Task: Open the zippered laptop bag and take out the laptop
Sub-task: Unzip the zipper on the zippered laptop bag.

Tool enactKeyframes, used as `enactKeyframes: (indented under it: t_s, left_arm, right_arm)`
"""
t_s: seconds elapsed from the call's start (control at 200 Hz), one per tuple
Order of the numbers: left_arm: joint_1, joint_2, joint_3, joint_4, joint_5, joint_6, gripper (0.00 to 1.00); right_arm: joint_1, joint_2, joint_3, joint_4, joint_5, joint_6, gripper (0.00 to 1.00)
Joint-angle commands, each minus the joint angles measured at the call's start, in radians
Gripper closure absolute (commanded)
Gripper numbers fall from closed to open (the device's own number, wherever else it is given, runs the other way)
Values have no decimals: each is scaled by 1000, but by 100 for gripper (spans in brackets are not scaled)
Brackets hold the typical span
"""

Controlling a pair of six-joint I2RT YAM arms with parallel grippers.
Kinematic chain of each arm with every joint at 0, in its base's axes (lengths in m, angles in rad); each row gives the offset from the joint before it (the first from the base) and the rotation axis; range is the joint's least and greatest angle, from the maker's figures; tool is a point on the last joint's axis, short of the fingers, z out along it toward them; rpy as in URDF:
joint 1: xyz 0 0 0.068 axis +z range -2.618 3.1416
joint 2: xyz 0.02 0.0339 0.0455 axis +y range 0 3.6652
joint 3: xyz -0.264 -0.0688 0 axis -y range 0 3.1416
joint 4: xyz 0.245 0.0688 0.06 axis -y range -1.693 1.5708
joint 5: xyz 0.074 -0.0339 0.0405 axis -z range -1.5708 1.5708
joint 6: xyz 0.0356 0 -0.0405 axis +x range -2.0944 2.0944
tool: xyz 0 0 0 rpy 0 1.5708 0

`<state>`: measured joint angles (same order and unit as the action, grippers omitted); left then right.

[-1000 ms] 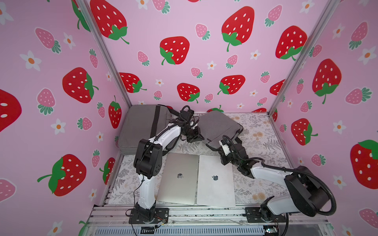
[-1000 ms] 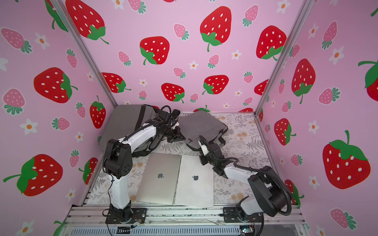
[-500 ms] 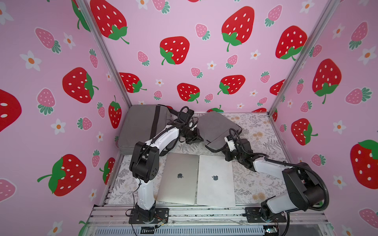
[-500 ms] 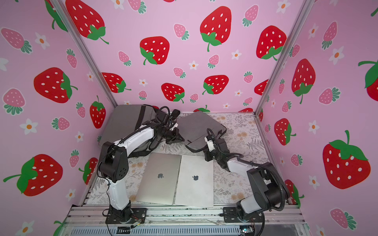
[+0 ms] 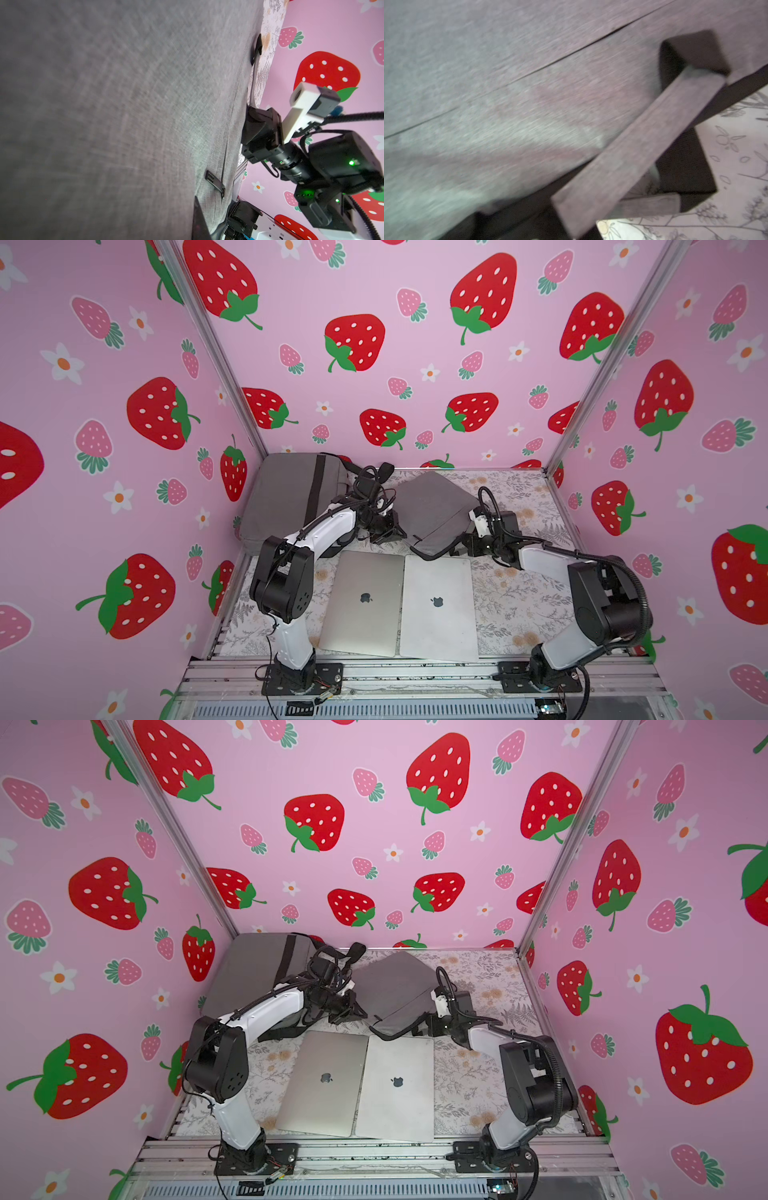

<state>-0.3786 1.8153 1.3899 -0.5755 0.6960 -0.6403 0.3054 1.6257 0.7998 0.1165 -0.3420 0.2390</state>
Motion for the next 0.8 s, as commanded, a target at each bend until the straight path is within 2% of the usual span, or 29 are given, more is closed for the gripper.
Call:
enactKeyframes:
  t_s: [0.0,0.325,0.535,0.795]
  left_arm:
    - [30,-70,-27,-27,26,43,100]
    - [55,-106,-118,-22,12,58,100]
    - [67,-117,-156,-29,-18,76,100]
    - [73,-81,-174,-39,-57,109,100]
  right_arm:
    - [-85,31,57,-46,35,12,100]
    - [-213,153,230,-89,-3,12,100]
    - [-253,236,378,-179,-17,33,100]
    - [-278,344,542,-299,-25,-5,100]
